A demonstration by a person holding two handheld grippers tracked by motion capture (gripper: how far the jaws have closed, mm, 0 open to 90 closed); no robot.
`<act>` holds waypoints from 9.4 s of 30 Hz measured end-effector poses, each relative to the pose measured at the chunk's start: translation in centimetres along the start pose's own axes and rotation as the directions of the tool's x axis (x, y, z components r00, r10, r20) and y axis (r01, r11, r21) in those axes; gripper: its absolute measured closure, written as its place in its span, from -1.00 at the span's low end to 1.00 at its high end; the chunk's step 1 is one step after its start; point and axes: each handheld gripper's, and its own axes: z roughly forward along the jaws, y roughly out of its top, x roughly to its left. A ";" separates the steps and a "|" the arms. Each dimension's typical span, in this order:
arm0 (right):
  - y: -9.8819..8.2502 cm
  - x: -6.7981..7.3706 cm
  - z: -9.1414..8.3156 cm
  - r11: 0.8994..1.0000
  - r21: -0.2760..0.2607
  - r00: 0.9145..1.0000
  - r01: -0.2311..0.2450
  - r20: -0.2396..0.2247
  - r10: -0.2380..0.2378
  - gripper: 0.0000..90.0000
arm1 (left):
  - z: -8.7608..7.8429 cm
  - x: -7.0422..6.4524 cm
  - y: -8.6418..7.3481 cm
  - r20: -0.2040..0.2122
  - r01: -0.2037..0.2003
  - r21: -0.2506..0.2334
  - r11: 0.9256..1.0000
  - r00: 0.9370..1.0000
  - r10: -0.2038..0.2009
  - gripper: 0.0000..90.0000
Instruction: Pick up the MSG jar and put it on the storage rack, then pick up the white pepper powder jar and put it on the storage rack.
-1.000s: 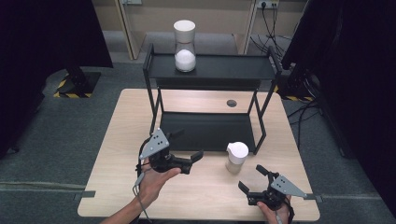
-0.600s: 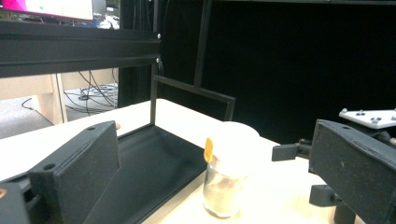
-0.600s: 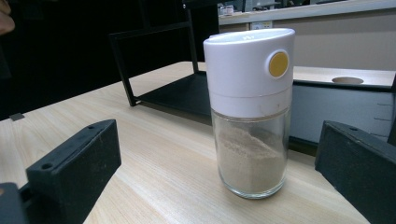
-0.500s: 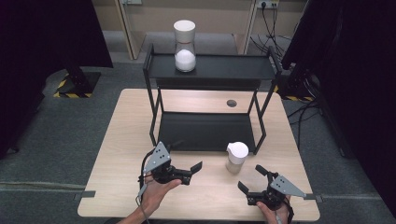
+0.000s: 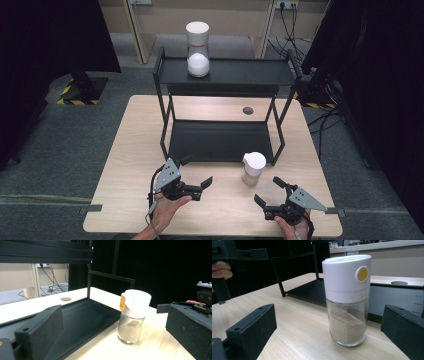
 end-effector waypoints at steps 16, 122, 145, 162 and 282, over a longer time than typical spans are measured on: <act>-0.1 -0.2 0.0 1.000 0.000 1.000 0.001 -0.006 -0.001 -0.99 | -0.2 -0.3 -3.0 0.014 -0.049 0.003 0.999 0.999 0.049 -0.98; 2.0 -2.0 7.3 0.994 0.086 0.996 0.070 0.049 -0.074 -0.50 | -1.2 -0.8 -5.1 -0.003 -0.003 0.022 1.000 1.000 0.003 -0.98; 3.2 -1.1 6.5 0.994 0.055 0.994 0.097 0.037 -0.100 -0.32 | -1.2 -0.7 -5.2 -0.008 0.002 0.024 1.000 1.000 -0.002 -0.97; 6.0 -0.5 5.5 0.992 0.044 0.993 0.118 -0.001 -0.118 -0.31 | -1.2 -0.8 -5.4 -0.012 0.004 0.023 1.000 1.000 -0.004 -0.97; 35.8 -1.5 20.7 0.997 0.023 0.989 0.078 0.125 -0.080 -0.31 | -1.4 -0.7 -5.5 -0.015 0.012 0.016 1.000 1.000 -0.012 -0.97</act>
